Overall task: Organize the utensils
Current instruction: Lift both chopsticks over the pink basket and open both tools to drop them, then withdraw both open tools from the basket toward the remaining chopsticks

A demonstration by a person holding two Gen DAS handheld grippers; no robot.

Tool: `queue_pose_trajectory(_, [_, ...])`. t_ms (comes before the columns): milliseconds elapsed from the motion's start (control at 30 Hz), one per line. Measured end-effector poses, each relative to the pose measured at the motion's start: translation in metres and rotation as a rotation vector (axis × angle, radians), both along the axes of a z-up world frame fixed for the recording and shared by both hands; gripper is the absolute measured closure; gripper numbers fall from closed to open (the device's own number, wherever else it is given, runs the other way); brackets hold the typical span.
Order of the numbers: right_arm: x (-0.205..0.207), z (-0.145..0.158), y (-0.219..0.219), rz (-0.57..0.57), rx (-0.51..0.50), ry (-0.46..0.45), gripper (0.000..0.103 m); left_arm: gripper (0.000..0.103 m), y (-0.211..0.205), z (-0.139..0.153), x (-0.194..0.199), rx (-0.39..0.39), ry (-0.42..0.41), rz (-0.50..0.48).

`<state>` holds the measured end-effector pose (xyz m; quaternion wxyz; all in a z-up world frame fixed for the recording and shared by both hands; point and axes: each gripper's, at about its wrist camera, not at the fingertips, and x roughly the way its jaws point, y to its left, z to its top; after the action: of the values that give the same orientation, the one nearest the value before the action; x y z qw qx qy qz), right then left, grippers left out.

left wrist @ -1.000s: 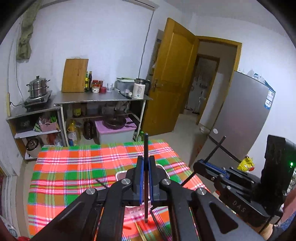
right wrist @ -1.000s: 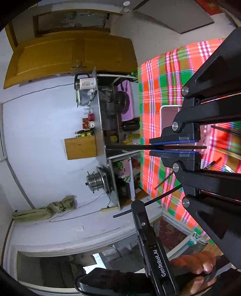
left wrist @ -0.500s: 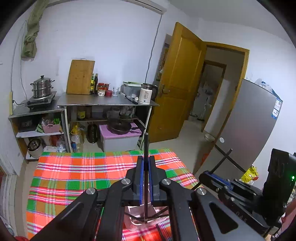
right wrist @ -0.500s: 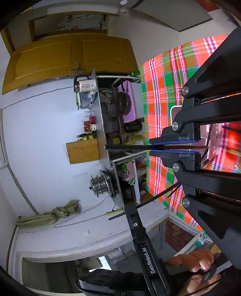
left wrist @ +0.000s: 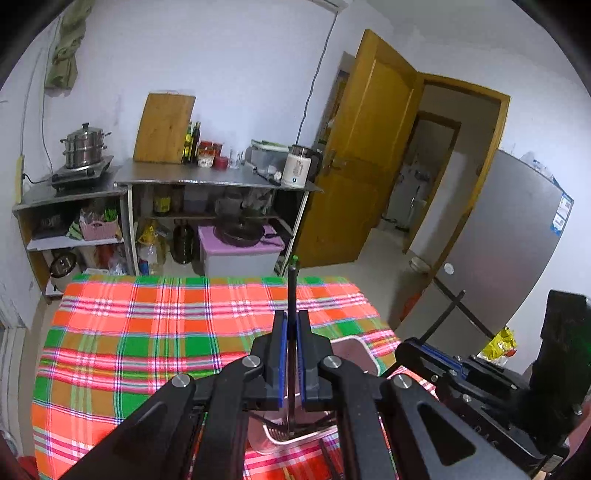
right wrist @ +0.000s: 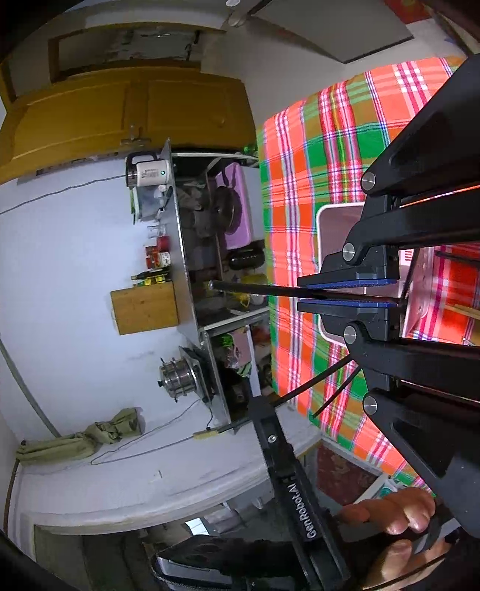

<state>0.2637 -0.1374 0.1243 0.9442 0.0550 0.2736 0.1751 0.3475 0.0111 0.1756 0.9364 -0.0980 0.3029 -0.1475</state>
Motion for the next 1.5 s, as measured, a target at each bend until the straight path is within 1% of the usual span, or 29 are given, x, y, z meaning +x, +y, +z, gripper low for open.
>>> queue_pose_trajectory(133, [0.003, -0.012, 0.003, 0.001, -0.019, 0.029, 0.098, 0.099, -0.005, -0.015, 0.003, 0.015, 0.031, -0.008])
queue_pose_trajectory(233, [0.004, -0.015, 0.001, 0.005, -0.016, 0.047, 0.098, 0.098, -0.004, -0.019, 0.002, 0.025, 0.029, -0.013])
queue_pose_trajectory(267, [0.004, -0.015, 0.000, 0.004, -0.017, 0.049, 0.098, 0.098, -0.003, -0.018, 0.002, 0.027, 0.028, -0.013])
queue_pose_trajectory(333, [0.002, -0.013, -0.001, -0.001, -0.017, 0.041, 0.093, 0.094, -0.003, -0.017, 0.000, 0.030, 0.024, -0.007])
queue_pose_trajectory(367, [0.000, -0.010, -0.002, -0.004, -0.012, 0.031, 0.087, 0.089, -0.002, -0.016, -0.002, 0.021, 0.016, -0.008])
queue_pose_trajectory(400, [-0.002, -0.008, -0.004, -0.004, -0.009, 0.026, 0.086, 0.085, -0.001, -0.014, -0.004, 0.014, 0.011, -0.009])
queue_pose_trajectory(600, [-0.013, 0.002, -0.009, -0.010, 0.002, -0.001, 0.086, 0.085, 0.001, -0.003, -0.018, 0.012, -0.013, -0.007])
queue_pose_trajectory(733, [-0.026, 0.013, -0.015, -0.011, 0.008, -0.033, 0.086, 0.085, 0.001, 0.011, -0.033, 0.021, -0.048, -0.007])
queue_pose_trajectory(900, [-0.052, 0.028, -0.027, -0.007, 0.038, -0.084, 0.086, 0.085, 0.003, 0.028, -0.067, 0.021, -0.104, -0.019])
queue_pose_trajectory(1033, [-0.078, 0.029, -0.037, -0.006, 0.075, -0.103, 0.086, 0.085, 0.004, 0.029, -0.097, 0.034, -0.129, -0.035])
queue_pose_trajectory(1133, [-0.096, 0.025, -0.042, -0.001, 0.090, -0.103, 0.086, 0.085, 0.005, 0.020, -0.119, 0.034, -0.126, -0.043])
queue_pose_trajectory(1267, [-0.119, 0.010, -0.044, 0.005, 0.103, -0.080, 0.086, 0.085, 0.006, -0.004, -0.145, 0.051, -0.097, -0.053])
queue_pose_trajectory(1367, [-0.131, -0.008, -0.042, 0.013, 0.103, -0.043, 0.086, 0.085, 0.006, -0.029, -0.160, 0.071, -0.055, -0.059])
queue_pose_trajectory(1500, [-0.139, -0.039, -0.038, 0.026, 0.088, 0.029, 0.086, 0.085, 0.013, -0.066, -0.175, 0.070, 0.019, -0.055])
